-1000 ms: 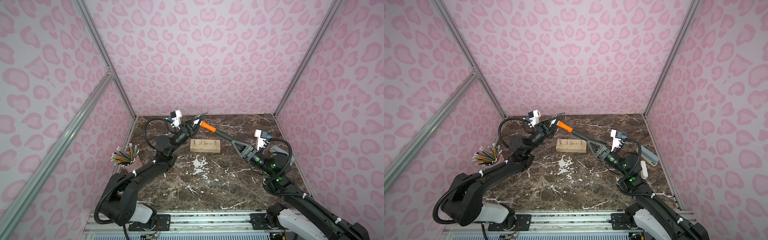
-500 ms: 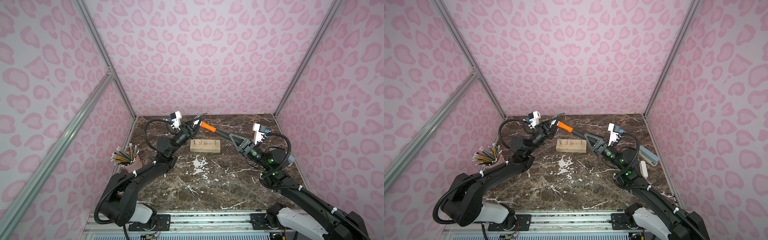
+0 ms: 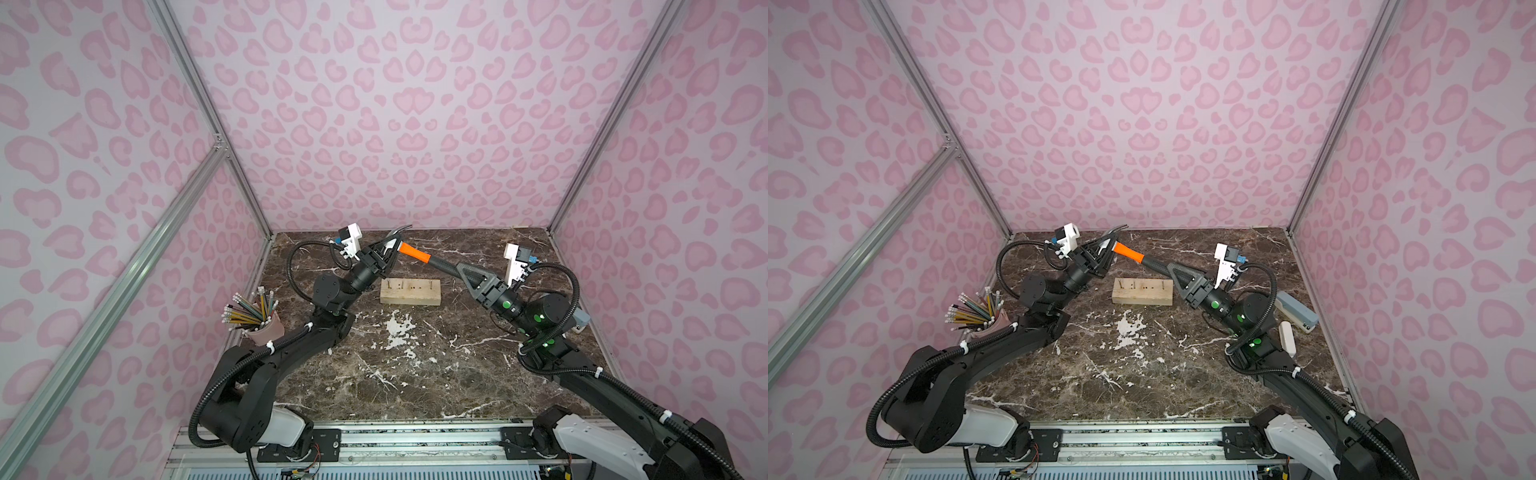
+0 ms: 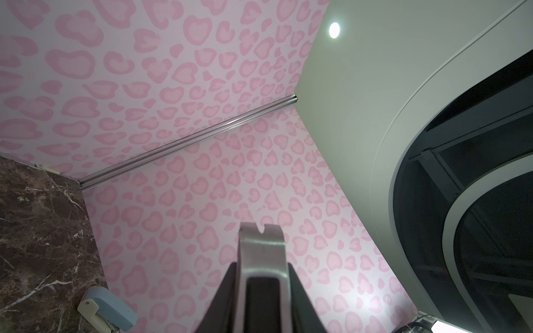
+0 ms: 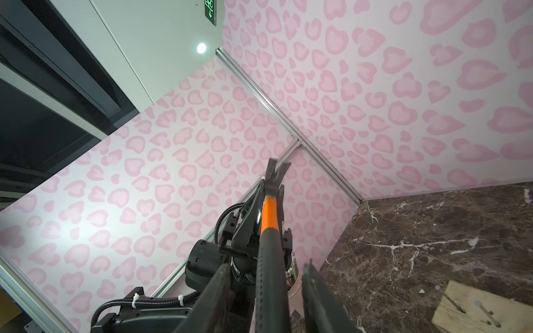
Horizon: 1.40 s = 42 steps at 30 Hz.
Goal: Use a claw hammer to pull out a nail
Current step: Pick up the hammer at the center of the board.
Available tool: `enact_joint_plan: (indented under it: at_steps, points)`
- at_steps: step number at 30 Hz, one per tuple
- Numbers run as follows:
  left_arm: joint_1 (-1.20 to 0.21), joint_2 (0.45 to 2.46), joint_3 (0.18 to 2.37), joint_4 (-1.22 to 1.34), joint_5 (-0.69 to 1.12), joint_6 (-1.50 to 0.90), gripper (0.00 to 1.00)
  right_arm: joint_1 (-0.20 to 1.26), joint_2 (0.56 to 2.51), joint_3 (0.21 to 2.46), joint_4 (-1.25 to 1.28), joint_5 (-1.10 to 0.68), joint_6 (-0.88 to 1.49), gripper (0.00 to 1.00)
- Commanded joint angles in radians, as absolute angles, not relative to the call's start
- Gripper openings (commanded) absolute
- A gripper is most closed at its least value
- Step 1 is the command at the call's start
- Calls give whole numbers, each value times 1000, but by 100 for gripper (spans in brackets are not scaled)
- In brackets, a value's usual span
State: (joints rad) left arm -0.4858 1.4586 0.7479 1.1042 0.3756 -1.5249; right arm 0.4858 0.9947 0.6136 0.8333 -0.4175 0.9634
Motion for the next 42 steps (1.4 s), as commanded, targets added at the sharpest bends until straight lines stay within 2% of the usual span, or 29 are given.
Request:
enact_joint_plan:
  at_steps: [1, 5, 7, 11, 13, 16, 19, 22, 24, 27, 29, 31, 36, 42]
  points:
    - [-490, 1462, 745, 1195, 384, -1546, 3, 488, 980, 613, 864, -435, 963, 44]
    - [-489, 1468, 745, 1206, 377, -1551, 3, 488, 973, 608, 848, -451, 965, 47]
    - [-491, 1471, 748, 1207, 380, -1550, 3, 489, 970, 604, 846, -457, 966, 41]
    - [-491, 1468, 748, 1207, 381, -1548, 3, 488, 965, 595, 844, -450, 971, 36]
    - [-493, 1464, 745, 1199, 382, -1543, 3, 488, 970, 594, 851, -452, 975, 25]
    - [-498, 1455, 738, 1193, 377, -1538, 3, 488, 978, 598, 856, -446, 982, 20]
    - [-499, 1445, 726, 1181, 380, -1529, 3, 489, 977, 603, 851, -428, 980, 9]
    - [-500, 1432, 717, 1151, 382, -1515, 5, 487, 976, 616, 830, -412, 971, 5]
    - [-500, 1422, 718, 1120, 386, -1501, 16, 482, 972, 628, 802, -404, 960, 0]
    - [-498, 1406, 718, 1063, 397, -1472, 43, 459, 958, 639, 765, -404, 958, 0]
    - [-494, 1395, 719, 1024, 407, -1450, 55, 438, 941, 637, 748, -412, 962, 0]
    - [-490, 1388, 722, 984, 419, -1426, 59, 415, 923, 642, 711, -422, 964, 0]
    - [-460, 1376, 760, 832, 490, -1325, 61, 343, 889, 668, 614, -479, 956, 0]
    - [-405, 1367, 834, 568, 602, -1119, 63, 214, 914, 731, 509, -662, 953, 0]
